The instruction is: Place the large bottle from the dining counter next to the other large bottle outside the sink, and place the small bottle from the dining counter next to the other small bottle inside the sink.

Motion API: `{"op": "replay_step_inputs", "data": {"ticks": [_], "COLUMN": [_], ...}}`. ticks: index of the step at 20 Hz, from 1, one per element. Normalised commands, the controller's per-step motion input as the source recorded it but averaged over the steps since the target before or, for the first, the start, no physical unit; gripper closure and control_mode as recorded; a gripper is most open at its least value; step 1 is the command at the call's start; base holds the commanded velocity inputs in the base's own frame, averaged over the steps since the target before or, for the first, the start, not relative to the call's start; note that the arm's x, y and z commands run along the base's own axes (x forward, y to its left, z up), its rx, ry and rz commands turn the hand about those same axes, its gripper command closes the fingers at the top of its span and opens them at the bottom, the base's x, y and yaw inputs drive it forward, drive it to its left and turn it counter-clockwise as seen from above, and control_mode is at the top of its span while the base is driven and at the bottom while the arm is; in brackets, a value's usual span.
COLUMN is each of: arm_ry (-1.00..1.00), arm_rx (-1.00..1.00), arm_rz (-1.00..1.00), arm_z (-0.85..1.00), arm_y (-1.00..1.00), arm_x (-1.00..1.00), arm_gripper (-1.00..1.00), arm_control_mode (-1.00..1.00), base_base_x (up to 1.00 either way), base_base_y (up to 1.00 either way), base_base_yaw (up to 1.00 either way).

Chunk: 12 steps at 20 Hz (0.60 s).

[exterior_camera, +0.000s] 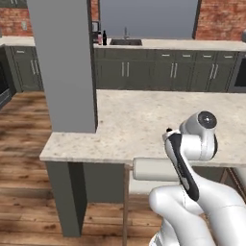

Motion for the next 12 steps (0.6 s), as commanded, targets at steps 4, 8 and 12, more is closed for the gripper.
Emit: {"op": "replay_step_inputs", "data": {"ticks": [4, 8, 12], "arm_ry": [0.00, 0.00, 0.00], "arm_rx": [0.00, 0.00, 0.00], "arm_rz": [0.00, 0.00, 0.00], "arm_z": [0.00, 0.00, 0.00], "arm_y": [0.00, 0.00, 0.00], "arm_x": [0.00, 0.00, 0.00], "arm_gripper": [-1.00, -1.00, -1.00], "arm_control_mode": [1.00, 1.00, 1.00], "base_base_x": [0.08, 0.01, -0.07], "base_base_y": [0.00, 0.00, -0.01], "base_base_yaw": [0.10, 0.01, -0.02]}}
